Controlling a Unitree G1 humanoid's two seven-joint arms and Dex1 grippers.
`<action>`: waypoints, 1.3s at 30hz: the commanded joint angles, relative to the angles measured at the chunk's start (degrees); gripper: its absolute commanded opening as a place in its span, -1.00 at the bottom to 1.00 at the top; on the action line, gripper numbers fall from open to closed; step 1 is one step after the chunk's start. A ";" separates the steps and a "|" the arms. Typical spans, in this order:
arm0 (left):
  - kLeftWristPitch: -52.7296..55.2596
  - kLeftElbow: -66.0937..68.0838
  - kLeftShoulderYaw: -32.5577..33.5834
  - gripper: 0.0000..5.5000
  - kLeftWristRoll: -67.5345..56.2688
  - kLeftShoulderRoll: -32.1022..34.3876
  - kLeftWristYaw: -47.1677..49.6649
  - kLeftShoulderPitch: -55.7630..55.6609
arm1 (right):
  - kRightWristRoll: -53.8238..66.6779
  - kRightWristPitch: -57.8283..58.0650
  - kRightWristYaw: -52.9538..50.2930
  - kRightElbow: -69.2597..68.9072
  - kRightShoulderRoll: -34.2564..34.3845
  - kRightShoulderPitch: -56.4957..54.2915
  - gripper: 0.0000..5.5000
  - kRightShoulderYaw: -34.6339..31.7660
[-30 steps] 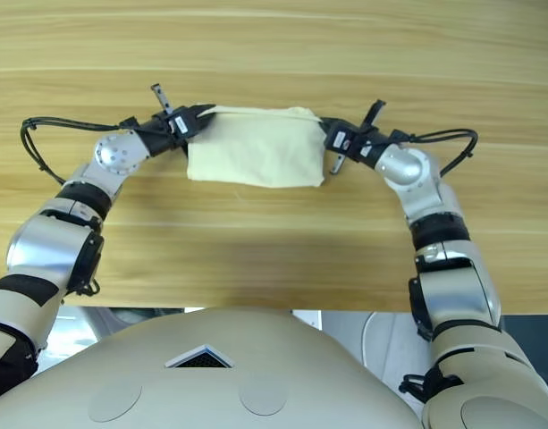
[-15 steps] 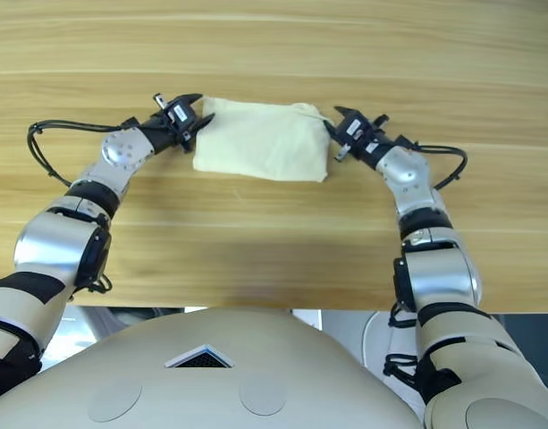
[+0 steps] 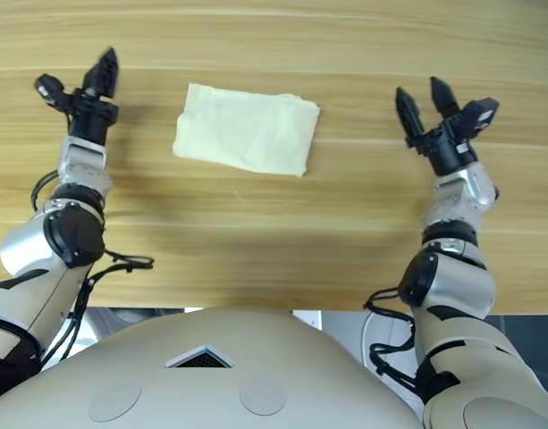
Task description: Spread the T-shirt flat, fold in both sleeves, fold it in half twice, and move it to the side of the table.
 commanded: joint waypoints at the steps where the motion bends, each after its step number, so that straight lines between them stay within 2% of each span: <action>1: 1.04 -1.17 0.87 0.44 -0.89 -1.77 -6.85 -0.58 | -2.35 -2.87 -2.13 -5.40 1.33 -1.66 0.50 1.05; 5: 7.52 -3.57 3.31 0.18 -5.57 -3.72 -21.09 0.31 | -10.03 -7.53 -10.36 -21.66 5.53 -0.38 0.23 7.05; 8: 8.38 -5.95 0.21 -0.01 -3.99 -6.85 -30.42 2.90 | -23.53 -10.85 -20.28 -30.04 8.31 -0.80 0.03 14.25; 10: 7.17 -6.98 -1.90 -0.13 -2.51 -8.97 -33.31 4.52 | -31.60 -11.52 -25.89 -32.62 9.99 -2.27 -0.11 18.96; 16: 5.60 -6.94 -3.30 -0.50 -1.38 -10.75 -31.76 4.50 | -58.75 -10.90 -44.69 -24.22 11.54 -9.40 -0.52 34.73; 22: 3.44 -7.36 -5.35 -0.85 0.58 -12.49 -31.00 4.84 | -73.13 -9.78 -55.72 -14.30 13.07 -10.94 -0.92 47.96; 25: 2.87 -7.47 -5.99 -0.99 1.03 -12.98 -30.37 4.88 | -77.29 -8.99 -59.69 -8.65 13.05 -11.36 -1.00 52.68; 30: 1.83 -7.56 -7.05 -0.99 2.15 -13.52 -29.32 4.90 | -77.57 -9.98 -58.51 -1.02 14.06 -9.99 -1.00 57.57; 33: 0.97 -7.76 -7.32 -0.99 2.47 -13.63 -28.23 5.08 | -74.52 -8.05 -54.70 4.92 12.32 -9.98 -1.00 56.56; 39: 0.16 -8.44 -7.11 -0.99 2.27 -13.43 -27.29 5.85 | -62.23 2.40 -57.19 13.17 7.23 -9.53 -1.00 46.44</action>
